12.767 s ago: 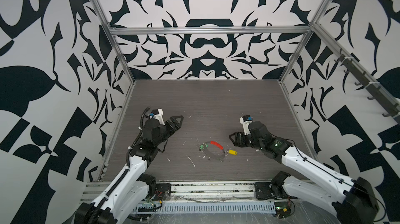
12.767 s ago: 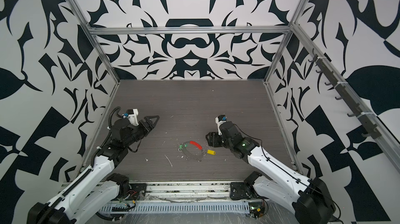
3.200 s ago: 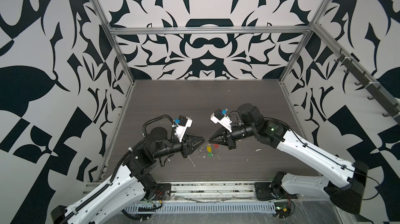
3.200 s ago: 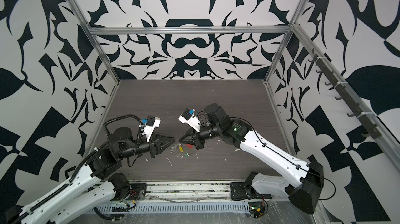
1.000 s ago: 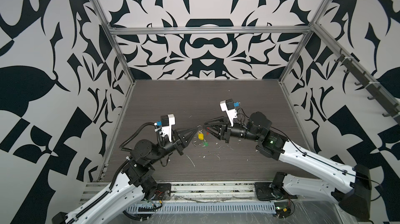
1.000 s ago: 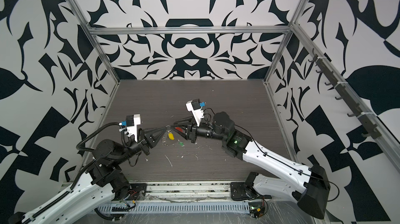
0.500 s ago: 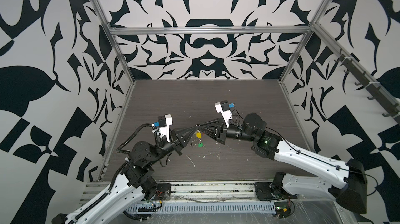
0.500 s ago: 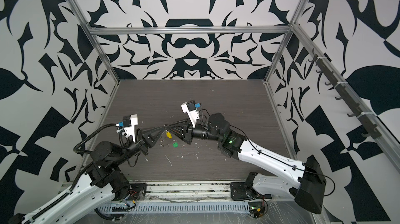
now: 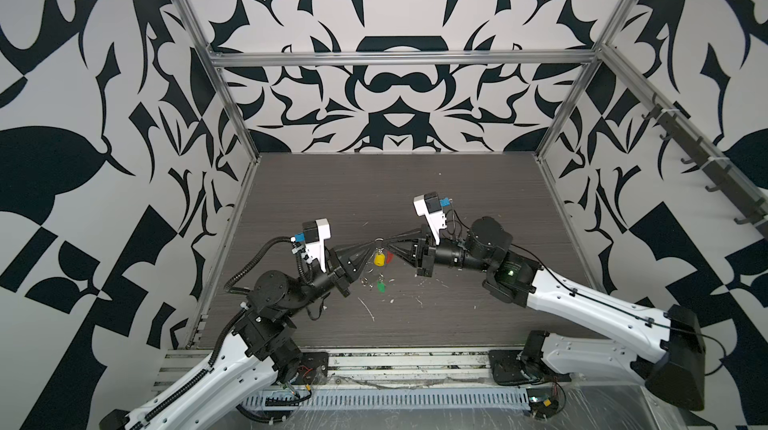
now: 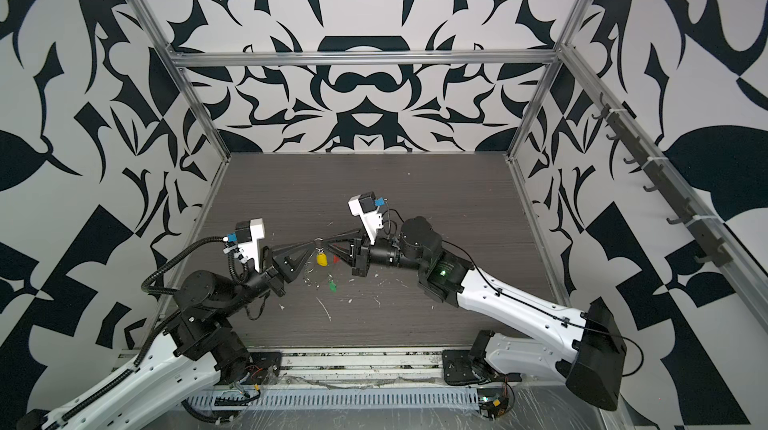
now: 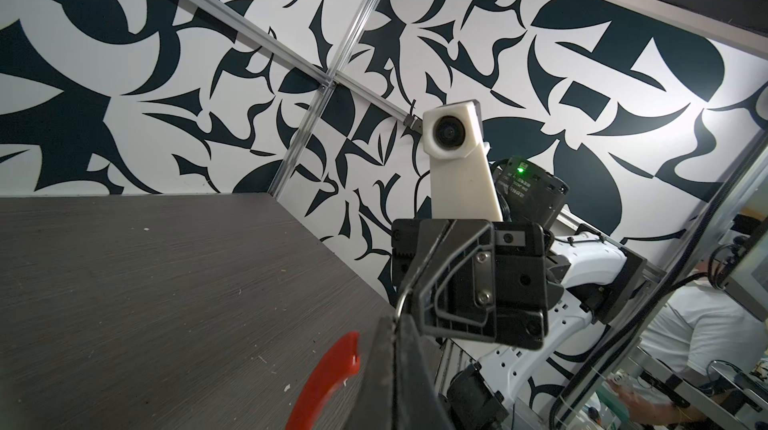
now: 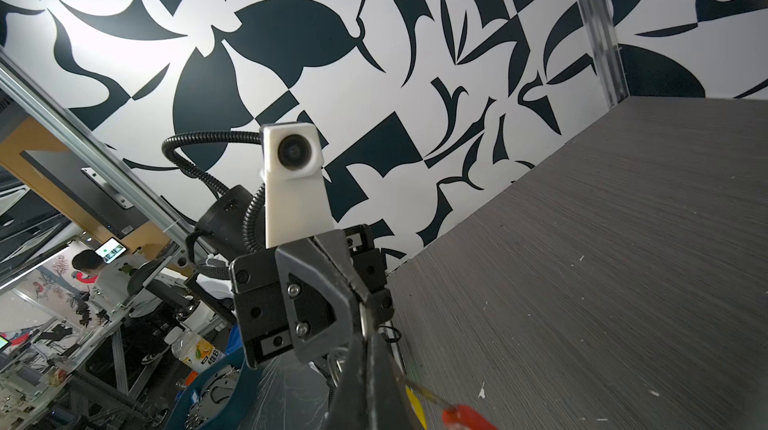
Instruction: Remove the keys from the keyring
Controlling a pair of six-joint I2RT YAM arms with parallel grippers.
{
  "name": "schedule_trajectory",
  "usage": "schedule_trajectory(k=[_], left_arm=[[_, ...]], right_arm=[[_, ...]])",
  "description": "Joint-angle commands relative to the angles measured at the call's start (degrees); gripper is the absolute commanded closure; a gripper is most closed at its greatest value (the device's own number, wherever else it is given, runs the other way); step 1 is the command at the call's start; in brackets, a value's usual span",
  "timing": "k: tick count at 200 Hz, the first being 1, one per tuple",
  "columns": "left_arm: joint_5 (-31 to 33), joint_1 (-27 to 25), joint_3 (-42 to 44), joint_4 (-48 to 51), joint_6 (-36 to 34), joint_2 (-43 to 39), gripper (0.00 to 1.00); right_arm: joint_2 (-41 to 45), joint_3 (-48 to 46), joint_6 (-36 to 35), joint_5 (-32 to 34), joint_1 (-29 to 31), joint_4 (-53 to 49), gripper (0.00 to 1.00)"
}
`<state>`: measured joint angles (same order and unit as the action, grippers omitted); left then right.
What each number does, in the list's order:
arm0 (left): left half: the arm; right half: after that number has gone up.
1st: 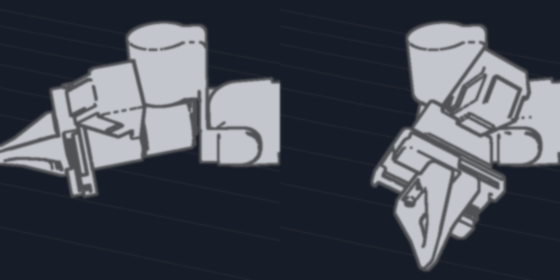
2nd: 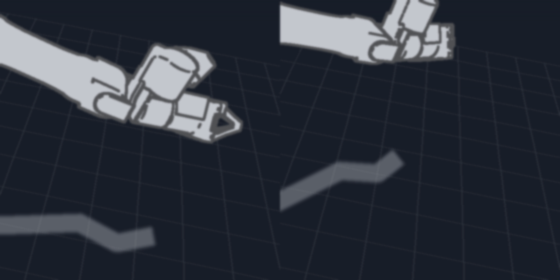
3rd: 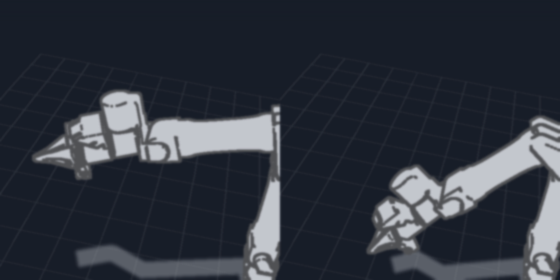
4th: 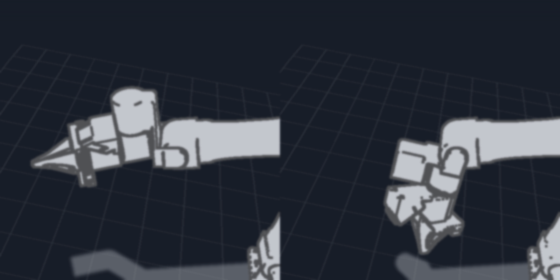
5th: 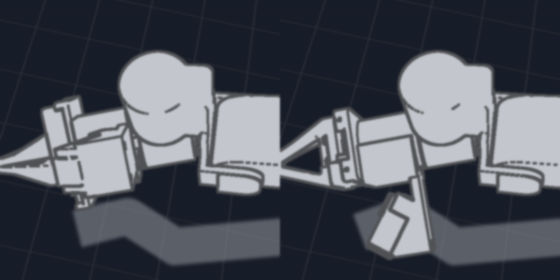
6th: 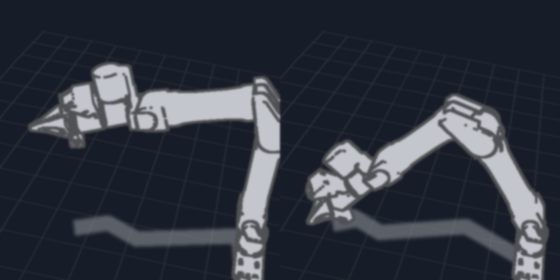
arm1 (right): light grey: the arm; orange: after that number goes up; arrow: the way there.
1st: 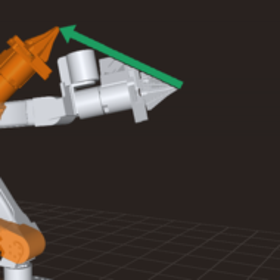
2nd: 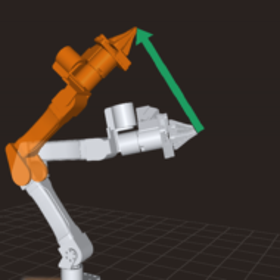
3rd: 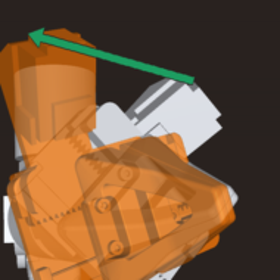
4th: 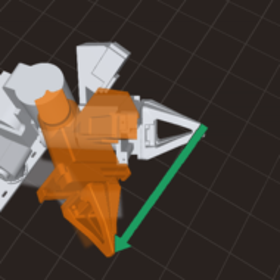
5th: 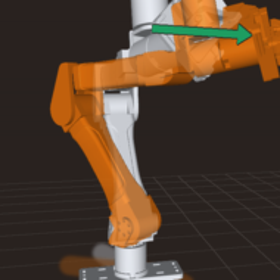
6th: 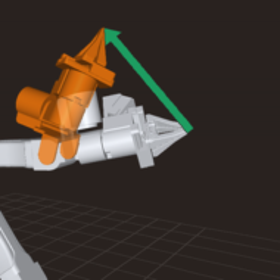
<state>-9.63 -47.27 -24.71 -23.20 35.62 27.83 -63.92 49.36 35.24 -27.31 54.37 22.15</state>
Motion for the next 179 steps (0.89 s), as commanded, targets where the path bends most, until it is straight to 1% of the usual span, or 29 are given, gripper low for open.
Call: schedule_trajectory(k=[1,15,25,43,57,66,90,114,139,179], left_arm=[[-0.9,-0.2,-0.9,0.6,0.6,-0.6,0.94],[-0.8,-0.2,-1.6,3.9,0.4,-2.1,0.78],[-0.7,-0.2,-2.0,6.3,0.3,-3.2,0.7],[-0.9,-0.2,-3.0,11.0,-0.1,-4.8,0.62],[-2.8,-0.2,-4.1,14.0,-0.5,-4.8,0.56],[-4.1,-0.2,-4.9,15.6,-0.8,-4.4,0.54],[-7.6,-0.2,-7.2,19.3,-1.3,-2.4,0.54],[-12.1,-0.2,-9.2,21.4,-1.7,-0.2,0.59],[-15.8,-0.2,-10.6,22.5,-1.7,2.1,0.65],[-17.8,-0.2,-11.9,24.3,-2.1,4.3,0.68]], right_arm=[[2.3,5.0,-4.3,0.2,0.2,-7.5,1.0],[3.0,8.3,-8.4,-0.1,0.2,-16.5,1.0],[2.9,11.2,-11.5,-1.0,0.1,-23.0,1.0],[1.8,15.8,-16.5,-2.7,0.0,-33.6,1.0],[0.6,18.9,-20.2,-2.8,-0.1,-40.9,1.0],[-0.3,20.6,-22.1,-2.9,-0.2,-44.5,1.0],[-2.9,25.1,-26.9,-3.7,-0.3,-53.2,1.0],[-4.6,28.8,-30.5,-4.4,-0.3,-59.0,1.0],[-5.6,31.2,-32.3,-5.0,-0.3,-61.5,1.0],[-7.2,33.6,-35.1,-7.4,-0.3,-64.5,1.0]])
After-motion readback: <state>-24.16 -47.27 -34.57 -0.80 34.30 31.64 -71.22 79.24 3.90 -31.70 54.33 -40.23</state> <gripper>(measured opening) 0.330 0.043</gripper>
